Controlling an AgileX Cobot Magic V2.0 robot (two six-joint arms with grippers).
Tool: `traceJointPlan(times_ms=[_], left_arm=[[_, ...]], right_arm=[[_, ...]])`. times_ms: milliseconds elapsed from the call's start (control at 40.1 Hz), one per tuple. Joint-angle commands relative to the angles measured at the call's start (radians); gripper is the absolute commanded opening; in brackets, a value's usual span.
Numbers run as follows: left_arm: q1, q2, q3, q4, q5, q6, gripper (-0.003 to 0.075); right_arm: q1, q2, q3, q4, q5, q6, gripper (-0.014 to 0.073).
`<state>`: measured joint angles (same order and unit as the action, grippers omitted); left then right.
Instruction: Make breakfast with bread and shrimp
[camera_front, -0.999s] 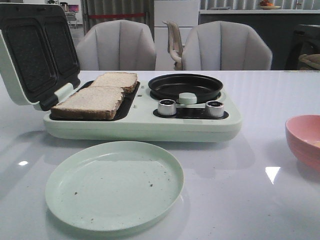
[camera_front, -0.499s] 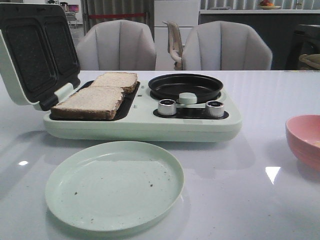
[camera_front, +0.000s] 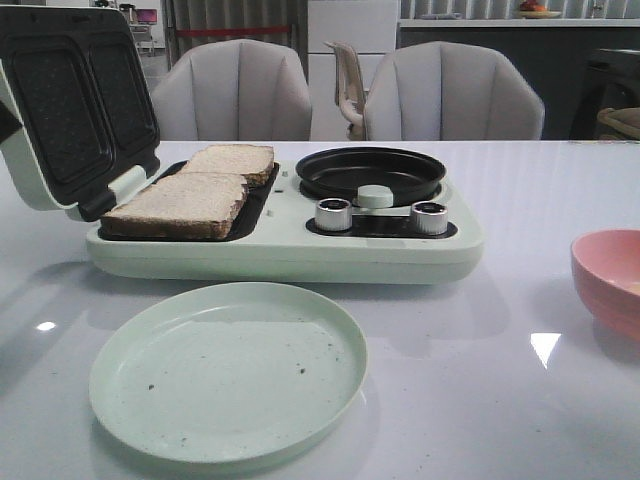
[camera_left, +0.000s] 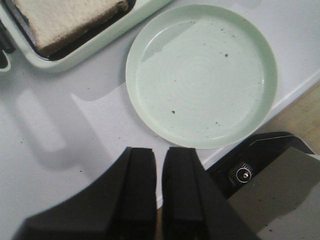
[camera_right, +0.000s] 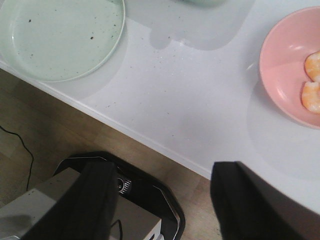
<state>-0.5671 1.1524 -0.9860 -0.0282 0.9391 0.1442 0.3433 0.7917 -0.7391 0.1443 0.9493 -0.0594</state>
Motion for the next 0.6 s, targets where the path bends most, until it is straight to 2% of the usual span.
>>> traceJointPlan(times_ms=[0, 300, 399, 574], left_arm=[[0.062, 0.037, -0.066, 0.02, -0.021, -0.007, 0.0101], [0.474, 0.125, -0.126, -0.052, -0.056, 0.026, 0.0101], [0.626, 0.163, -0.166, -0.148, -0.066, 0.094, 0.0101], [0.794, 0.249, -0.25, -0.404, -0.124, 0.243, 0.0101]], right_arm=[[-0.003, -0.008, -0.026, 0.006, -0.051, 0.001, 0.0516], [-0.003, -0.008, -0.026, 0.006, -0.051, 0.001, 0.0516], [-0.003, -0.008, -0.026, 0.006, -0.051, 0.001, 0.0516], [-0.003, -0.008, -0.026, 0.006, -0.051, 0.001, 0.0516]])
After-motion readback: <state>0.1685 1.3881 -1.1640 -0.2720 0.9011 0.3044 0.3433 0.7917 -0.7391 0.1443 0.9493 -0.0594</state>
